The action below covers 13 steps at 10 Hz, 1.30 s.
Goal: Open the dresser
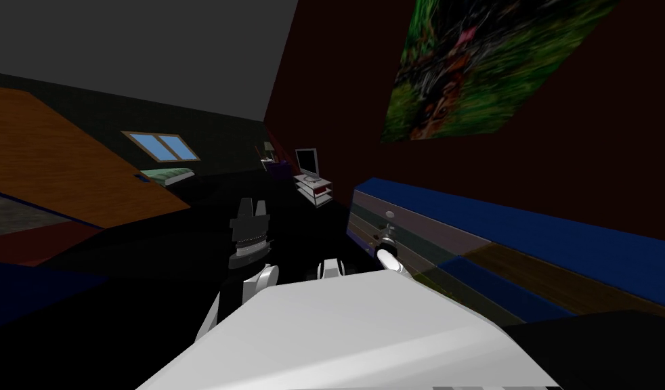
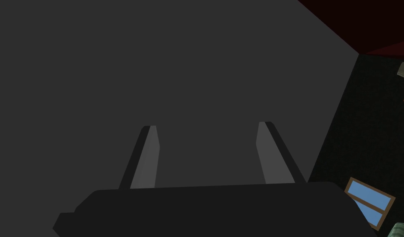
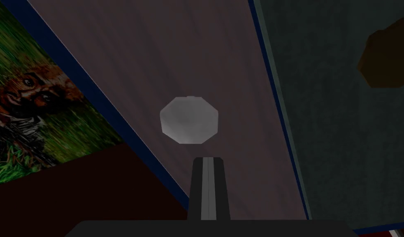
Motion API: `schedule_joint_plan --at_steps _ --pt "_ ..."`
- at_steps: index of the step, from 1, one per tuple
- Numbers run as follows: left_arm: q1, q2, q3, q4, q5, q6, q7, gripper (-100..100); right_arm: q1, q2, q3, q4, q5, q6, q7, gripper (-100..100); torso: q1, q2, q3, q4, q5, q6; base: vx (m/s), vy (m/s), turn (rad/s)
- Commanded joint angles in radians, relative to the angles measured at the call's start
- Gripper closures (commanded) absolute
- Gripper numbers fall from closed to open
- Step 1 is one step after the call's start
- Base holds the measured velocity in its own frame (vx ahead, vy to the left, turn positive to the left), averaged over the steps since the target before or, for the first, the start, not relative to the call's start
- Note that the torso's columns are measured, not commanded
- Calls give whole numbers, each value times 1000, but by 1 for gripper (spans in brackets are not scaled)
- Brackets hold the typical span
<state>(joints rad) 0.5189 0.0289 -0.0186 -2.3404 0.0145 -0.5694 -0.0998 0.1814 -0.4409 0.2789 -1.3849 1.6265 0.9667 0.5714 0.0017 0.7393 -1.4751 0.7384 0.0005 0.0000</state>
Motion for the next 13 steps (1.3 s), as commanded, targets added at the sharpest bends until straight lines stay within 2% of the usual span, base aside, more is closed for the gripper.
schedule_joint_plan --at_steps 1,2,3,9,10,11,13 --pt "0 0 0 0 0 0 0 0 2 1 1 -8 -2 -2 7 100 -2 -2 -1 -1 -1 0 -51 71 -10" --pt "0 0 0 0 0 0 0 0 -18 -1 -11 -10 -31 -25 3 -100 -7 -5 -3 -1 -2 0 -13 -37 5" --pt "0 0 0 0 0 0 0 0 -29 -3 -17 -12 -46 -37 1 -100 -11 -6 -4 -2 -3 0 14 -89 14" --pt "0 0 0 0 0 0 0 0 -107 -16 -62 -24 -154 -123 -16 -100 -1 0 0 0 0 0 28 -104 10" --pt "0 0 0 0 0 0 0 0 -91 -16 -59 -33 -146 -113 -10 -100 -1 0 0 0 0 0 6 -42 4" --pt "0 0 0 0 0 0 0 0 -119 -12 -80 -3 -164 -107 2 -100 1 0 0 0 0 0 -46 -53 245" --pt "0 0 0 0 0 0 0 0 -146 -7 -100 28 -179 -97 15 -100 -2 2 1 1 -1 0 -87 -72 205"
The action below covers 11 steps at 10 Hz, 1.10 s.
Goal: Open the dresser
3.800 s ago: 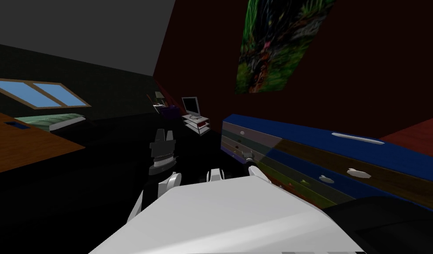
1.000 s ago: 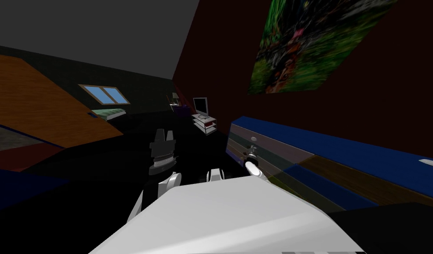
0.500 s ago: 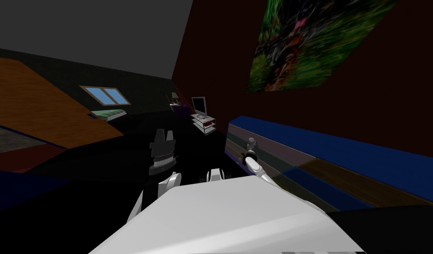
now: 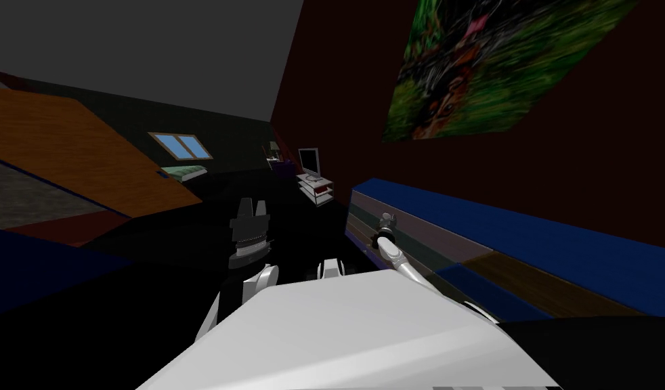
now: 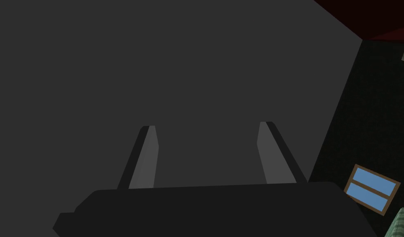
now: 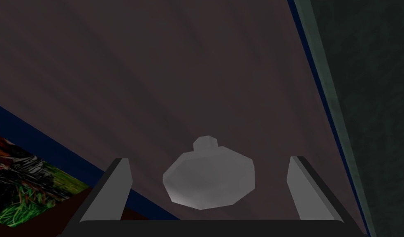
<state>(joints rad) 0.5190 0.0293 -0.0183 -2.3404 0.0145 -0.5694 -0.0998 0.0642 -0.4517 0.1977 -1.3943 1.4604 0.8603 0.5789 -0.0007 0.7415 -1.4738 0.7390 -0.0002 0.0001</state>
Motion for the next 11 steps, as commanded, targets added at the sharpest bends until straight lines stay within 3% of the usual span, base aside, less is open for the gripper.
schedule_joint_plan --at_steps 1,2,3,4,8,9,11 --pt "0 0 0 0 0 0 0 0 -47 8 -32 58 -23 16 16 -100 0 -1 -1 0 0 0 -84 -55 243" --pt "0 0 0 0 0 0 0 0 -65 11 -45 79 -33 22 25 -100 1 -3 -2 -1 0 0 -105 -70 276" --pt "0 0 0 0 0 0 0 0 -53 8 -39 59 -32 16 25 -100 0 -3 -2 -1 0 0 -52 -38 53" --pt "0 0 0 0 0 0 0 0 -38 6 -25 48 -18 13 12 100 2 -6 -3 -2 0 1 39 26 -215" --pt "1 0 0 0 0 0 0 0 26 -7 21 -26 18 -10 -18 100 3 3 1 2 3 4 100 67 -244" --pt "1 0 0 0 0 0 0 0 15 -1 15 -16 10 -7 -8 100 2 3 2 2 2 3 35 37 -47" --pt "0 0 0 0 0 0 0 0 10 -3 16 -40 0 -21 10 100 3 5 3 2 1 -1 -92 95 -24"
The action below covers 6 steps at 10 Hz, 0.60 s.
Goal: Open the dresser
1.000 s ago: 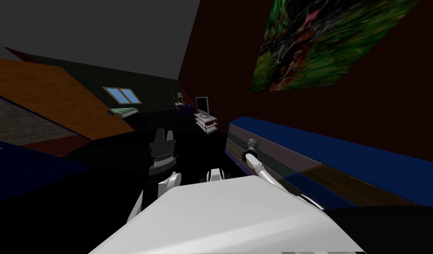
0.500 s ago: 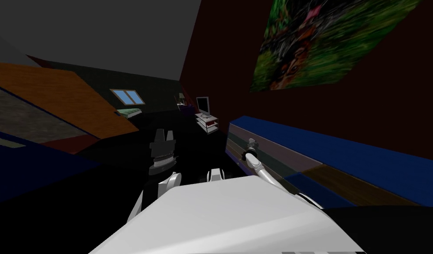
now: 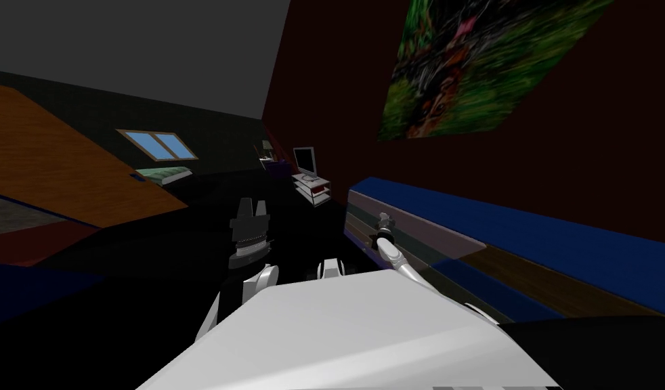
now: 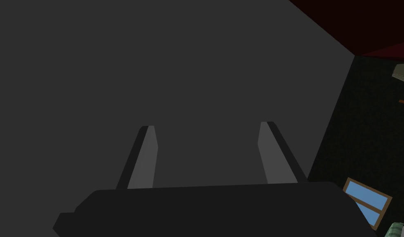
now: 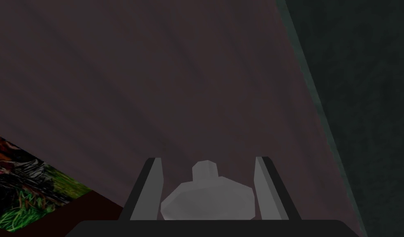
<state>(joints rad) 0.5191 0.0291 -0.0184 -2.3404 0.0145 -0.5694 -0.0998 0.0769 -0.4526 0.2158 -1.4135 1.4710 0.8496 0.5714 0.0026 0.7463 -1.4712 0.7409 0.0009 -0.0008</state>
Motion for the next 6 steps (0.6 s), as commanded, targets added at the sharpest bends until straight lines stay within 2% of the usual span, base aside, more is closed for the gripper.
schedule_joint_plan --at_steps 1,3,6 --pt "0 0 0 0 0 0 0 0 -6 -4 -3 -30 -15 -15 25 100 3 0 0 1 2 1 -139 135 -8" --pt "0 0 0 0 0 0 0 0 0 -2 -1 -32 -21 -20 29 100 5 -1 -1 4 6 2 -94 106 -7" --pt "0 0 0 0 0 0 0 0 5 7 7 -59 -20 -17 49 100 4 -2 -1 2 4 2 -88 114 -22"
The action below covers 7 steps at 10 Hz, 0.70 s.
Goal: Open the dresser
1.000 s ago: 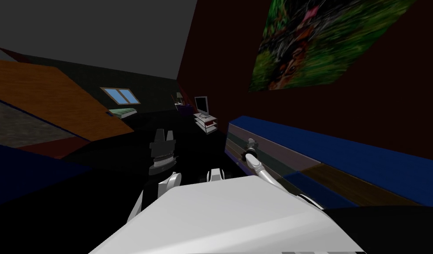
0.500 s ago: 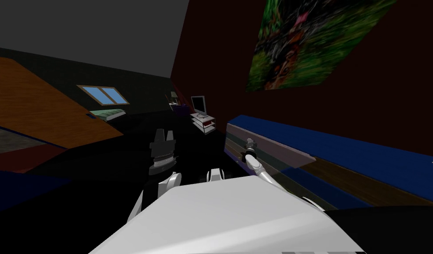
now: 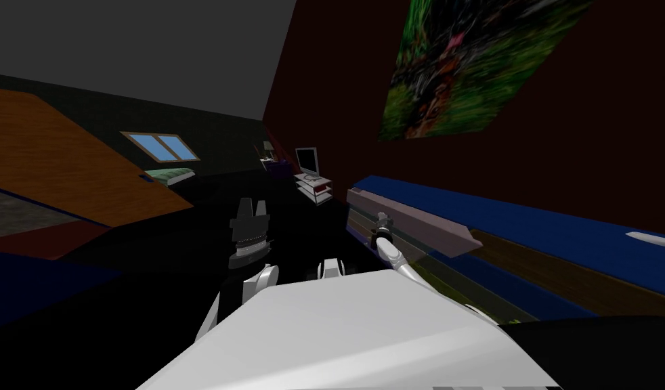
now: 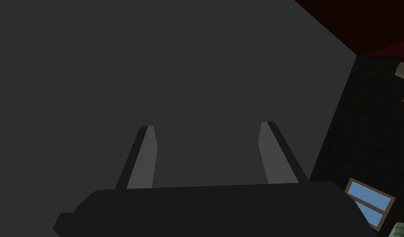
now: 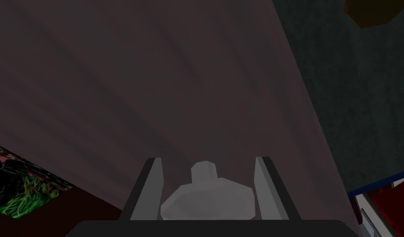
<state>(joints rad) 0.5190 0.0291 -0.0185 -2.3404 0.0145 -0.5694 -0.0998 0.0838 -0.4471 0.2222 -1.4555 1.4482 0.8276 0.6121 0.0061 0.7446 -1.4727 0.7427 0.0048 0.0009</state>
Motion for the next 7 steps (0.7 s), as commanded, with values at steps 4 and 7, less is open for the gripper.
schedule_joint_plan --at_steps 4,7 --pt "0 0 0 0 0 0 0 0 17 16 15 -46 8 14 27 100 -3 -1 -1 3 2 0 -101 126 -19" --pt "0 0 0 0 0 0 0 0 20 23 20 -71 16 24 37 100 0 0 0 2 2 -1 -110 137 -22"
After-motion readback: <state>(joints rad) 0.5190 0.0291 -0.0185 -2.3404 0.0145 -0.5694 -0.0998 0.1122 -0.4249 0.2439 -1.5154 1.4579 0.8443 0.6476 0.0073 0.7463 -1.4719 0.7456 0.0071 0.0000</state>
